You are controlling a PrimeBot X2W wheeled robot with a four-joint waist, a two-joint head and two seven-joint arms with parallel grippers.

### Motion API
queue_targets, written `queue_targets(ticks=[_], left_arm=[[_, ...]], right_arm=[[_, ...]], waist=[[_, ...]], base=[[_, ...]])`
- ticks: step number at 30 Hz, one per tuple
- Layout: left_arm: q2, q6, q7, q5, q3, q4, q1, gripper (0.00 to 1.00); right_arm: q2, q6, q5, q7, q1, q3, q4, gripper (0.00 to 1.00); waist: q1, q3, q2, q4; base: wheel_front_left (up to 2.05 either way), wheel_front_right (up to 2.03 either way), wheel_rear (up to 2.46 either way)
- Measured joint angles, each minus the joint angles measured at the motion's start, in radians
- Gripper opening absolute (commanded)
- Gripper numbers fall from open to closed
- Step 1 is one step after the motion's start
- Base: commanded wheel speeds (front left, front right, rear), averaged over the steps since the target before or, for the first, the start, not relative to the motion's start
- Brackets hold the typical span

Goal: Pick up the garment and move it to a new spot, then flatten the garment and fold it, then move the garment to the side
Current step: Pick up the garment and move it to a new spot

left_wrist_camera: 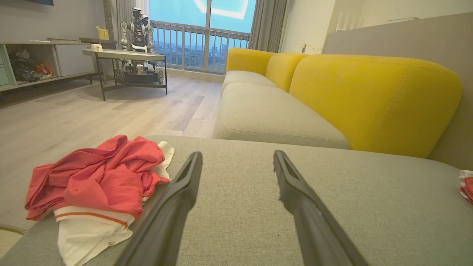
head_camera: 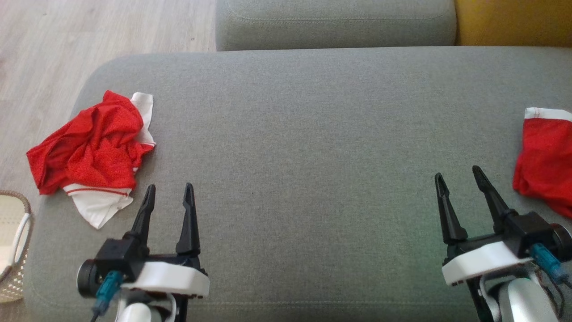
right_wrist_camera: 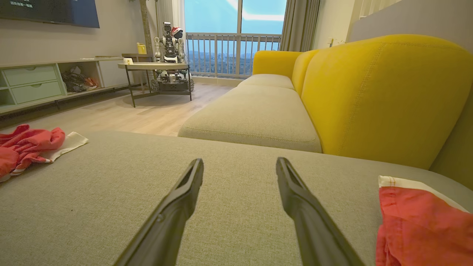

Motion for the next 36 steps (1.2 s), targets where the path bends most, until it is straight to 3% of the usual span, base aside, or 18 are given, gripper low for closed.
queue_targets(ticks=[21, 36], left_arm=[[0.0, 0.0, 0.0, -0.009, 0.001, 0.004, 0.0, 1.0], [0.0, 0.0, 0.0, -0.009, 0.025, 0.004, -0.005, 1.0]], right_arm=[[0.0, 0.0, 0.0, 0.0, 0.001, -0.001, 0.001, 1.0], [0.001, 0.0, 0.008, -0.001, 0.018, 0.032, 0.003, 1.0]], waist=[[0.0, 0.006, 0.0, 0.013], [0.0001, 0.027, 0.0, 0.163]], base=[[0.0, 0.0, 0.0], [0.0, 0.0, 0.0]])
